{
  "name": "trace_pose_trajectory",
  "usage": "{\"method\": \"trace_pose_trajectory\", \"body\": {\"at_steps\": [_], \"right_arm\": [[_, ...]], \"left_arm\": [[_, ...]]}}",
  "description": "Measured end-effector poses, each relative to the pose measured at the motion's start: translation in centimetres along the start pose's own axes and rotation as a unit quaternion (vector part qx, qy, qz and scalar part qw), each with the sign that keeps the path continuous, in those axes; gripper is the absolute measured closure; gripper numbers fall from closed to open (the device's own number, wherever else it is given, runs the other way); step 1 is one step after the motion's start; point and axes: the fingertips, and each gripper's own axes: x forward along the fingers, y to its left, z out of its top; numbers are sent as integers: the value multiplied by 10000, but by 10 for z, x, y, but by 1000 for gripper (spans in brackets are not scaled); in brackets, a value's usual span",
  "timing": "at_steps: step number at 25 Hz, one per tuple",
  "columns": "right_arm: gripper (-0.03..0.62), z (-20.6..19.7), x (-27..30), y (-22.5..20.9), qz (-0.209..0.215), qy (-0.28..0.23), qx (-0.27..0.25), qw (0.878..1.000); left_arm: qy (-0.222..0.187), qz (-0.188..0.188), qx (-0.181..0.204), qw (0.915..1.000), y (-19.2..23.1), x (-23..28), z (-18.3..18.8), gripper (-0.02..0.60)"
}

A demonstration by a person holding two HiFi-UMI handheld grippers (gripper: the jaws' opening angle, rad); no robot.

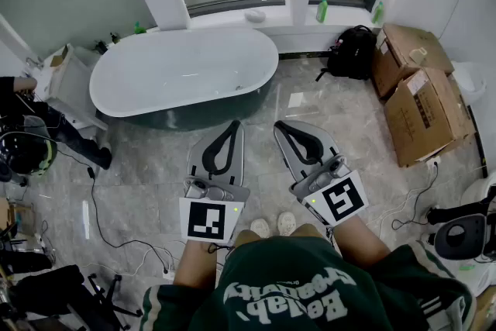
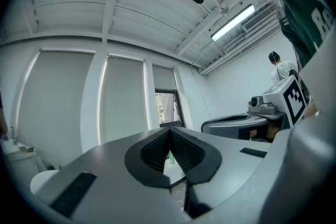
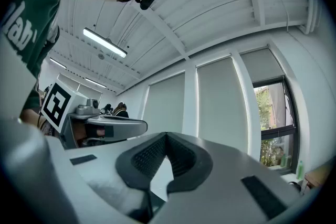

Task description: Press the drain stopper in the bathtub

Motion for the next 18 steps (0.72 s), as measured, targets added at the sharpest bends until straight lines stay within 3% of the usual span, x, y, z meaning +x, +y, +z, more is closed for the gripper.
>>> {"method": "trace_pose_trajectory", "body": {"at_steps": [18], "right_arm": [[579, 2, -26, -27, 245, -244, -16, 9994]], "left_arm": [[-28, 146, 87, 9999, -30, 20, 5, 575]]}}
